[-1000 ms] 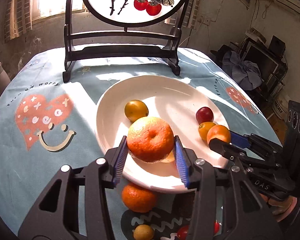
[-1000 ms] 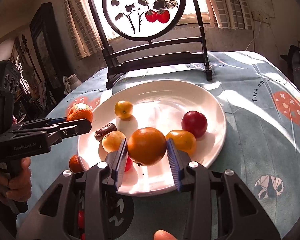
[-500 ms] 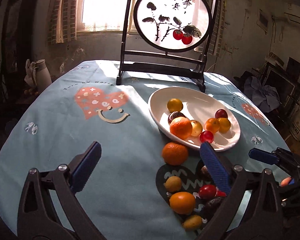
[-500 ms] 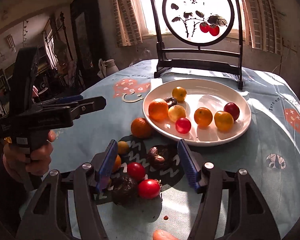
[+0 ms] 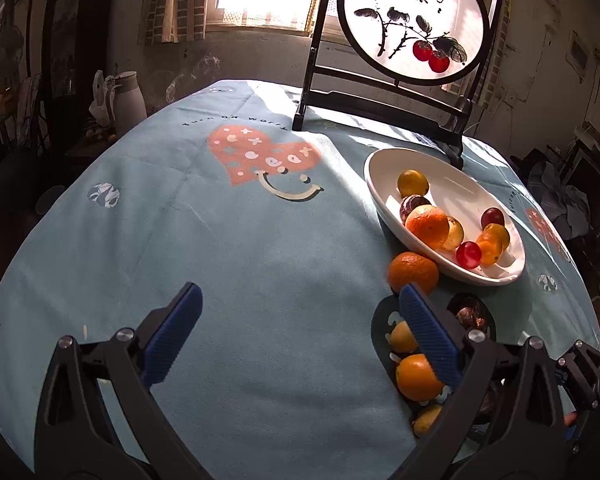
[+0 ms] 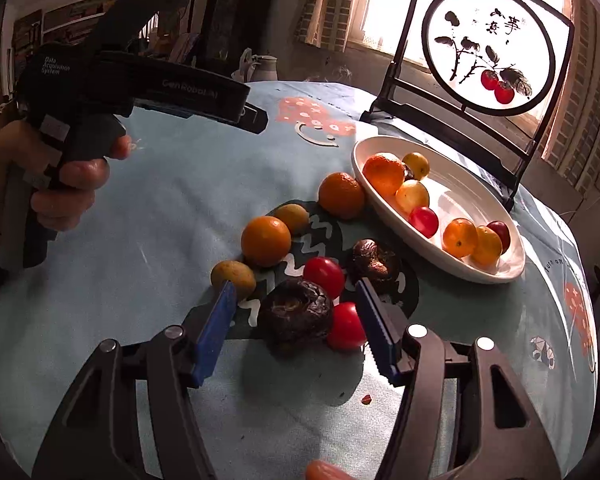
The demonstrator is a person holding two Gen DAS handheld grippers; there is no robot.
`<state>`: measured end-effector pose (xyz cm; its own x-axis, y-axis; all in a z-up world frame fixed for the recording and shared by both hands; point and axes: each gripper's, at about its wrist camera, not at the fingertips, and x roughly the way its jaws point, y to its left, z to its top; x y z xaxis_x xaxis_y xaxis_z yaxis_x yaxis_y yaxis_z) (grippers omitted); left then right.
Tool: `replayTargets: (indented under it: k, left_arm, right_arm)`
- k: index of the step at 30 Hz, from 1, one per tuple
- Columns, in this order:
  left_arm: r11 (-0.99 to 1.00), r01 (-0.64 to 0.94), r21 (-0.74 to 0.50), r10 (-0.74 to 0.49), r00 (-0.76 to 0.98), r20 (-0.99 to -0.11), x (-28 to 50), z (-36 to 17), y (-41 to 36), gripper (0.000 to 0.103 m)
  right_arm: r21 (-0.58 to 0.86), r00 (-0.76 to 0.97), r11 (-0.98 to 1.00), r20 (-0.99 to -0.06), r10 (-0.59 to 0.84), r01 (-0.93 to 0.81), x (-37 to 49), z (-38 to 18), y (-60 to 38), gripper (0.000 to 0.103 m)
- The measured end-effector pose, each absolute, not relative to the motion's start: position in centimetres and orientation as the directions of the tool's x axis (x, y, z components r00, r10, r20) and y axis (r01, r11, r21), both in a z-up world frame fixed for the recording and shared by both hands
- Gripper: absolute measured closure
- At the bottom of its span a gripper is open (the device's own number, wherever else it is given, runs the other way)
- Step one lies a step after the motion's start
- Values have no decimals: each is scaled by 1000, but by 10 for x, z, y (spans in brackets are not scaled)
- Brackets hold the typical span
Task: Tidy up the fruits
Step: 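Grasp the dark brown round fruit with the right gripper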
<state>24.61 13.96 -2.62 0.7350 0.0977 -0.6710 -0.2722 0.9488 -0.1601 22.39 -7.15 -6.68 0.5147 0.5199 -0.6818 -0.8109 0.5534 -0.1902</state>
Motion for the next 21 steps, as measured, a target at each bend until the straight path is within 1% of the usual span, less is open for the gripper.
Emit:
replayTargets:
  k: [4, 7, 8, 10, 12, 14, 21]
  left_arm:
    - [955, -261, -139, 108, 744, -659, 245, -23, 134, 2]
    - [959, -252, -127, 110, 751, -651, 244, -21, 130, 2]
    - [961, -249, -123, 112, 752, -650, 244, -20, 129, 2]
    - [961, -249, -117, 116, 751, -650, 244, -20, 129, 2]
    - [961, -248, -125, 108, 747, -656, 244, -21, 129, 2]
    - [959, -248, -135, 98, 742, -663, 245, -23, 131, 2]
    - [959, -252, -132, 103, 740, -665, 245, -24, 131, 2]
  right_arm:
    - [-220, 512, 532, -700, 498, -818, 221, -76, -65, 41]
    - [-247, 524, 526, -701, 483, -814, 221, -82, -62, 43]
    - [-253, 528, 524, -699, 482, -813, 220, -82, -61, 46]
    - [-254, 531, 527, -698, 480, -811, 221, -82, -61, 48]
    - [-268, 544, 532, -695, 471, -803, 222, -83, -61, 53]
    - [-283, 556, 535, -692, 461, -796, 222, -83, -60, 55]
    - [-375, 601, 506, -681, 418, -777, 216, -90, -53, 55]
